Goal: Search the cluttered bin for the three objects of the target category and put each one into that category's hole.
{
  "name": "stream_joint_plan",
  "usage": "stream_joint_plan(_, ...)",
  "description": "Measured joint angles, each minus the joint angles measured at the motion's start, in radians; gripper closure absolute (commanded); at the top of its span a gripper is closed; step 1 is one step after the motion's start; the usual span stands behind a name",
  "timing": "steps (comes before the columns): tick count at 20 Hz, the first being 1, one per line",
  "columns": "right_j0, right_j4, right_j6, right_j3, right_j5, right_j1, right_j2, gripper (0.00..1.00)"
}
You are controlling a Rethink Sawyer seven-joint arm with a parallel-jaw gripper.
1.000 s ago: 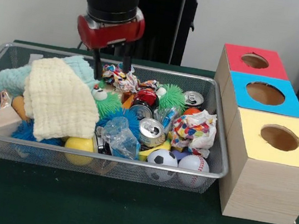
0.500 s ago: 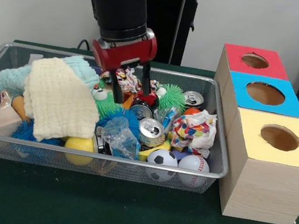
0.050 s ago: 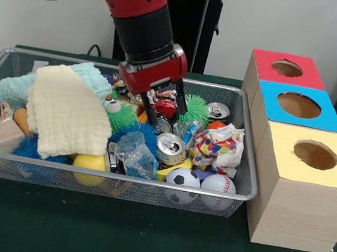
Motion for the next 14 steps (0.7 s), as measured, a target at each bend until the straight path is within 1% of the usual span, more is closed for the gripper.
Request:
stream_joint_plan(3, -0.015, 0.0, 0.0, 0.01, 0.0, 0.028, 0.024, 0.0)
stream_joint_plan(5, -0.033, -0.001, 0.0, 0.024, -0.007, 0.058, 0.054, 0.0)
stream_joint_plan(8, -0.047, -0.001, 0.0, 0.037, -0.019, 0.078, 0.081, 0.0)
stream_joint_plan(13, -0.082, -0.001, 0.0, 0.067, -0.067, 0.12, 0.141, 0.0)
stream_joint_plan(14, -0.091, -0.001, 0.0, 0.074, -0.09, 0.134, 0.159, 0.0)
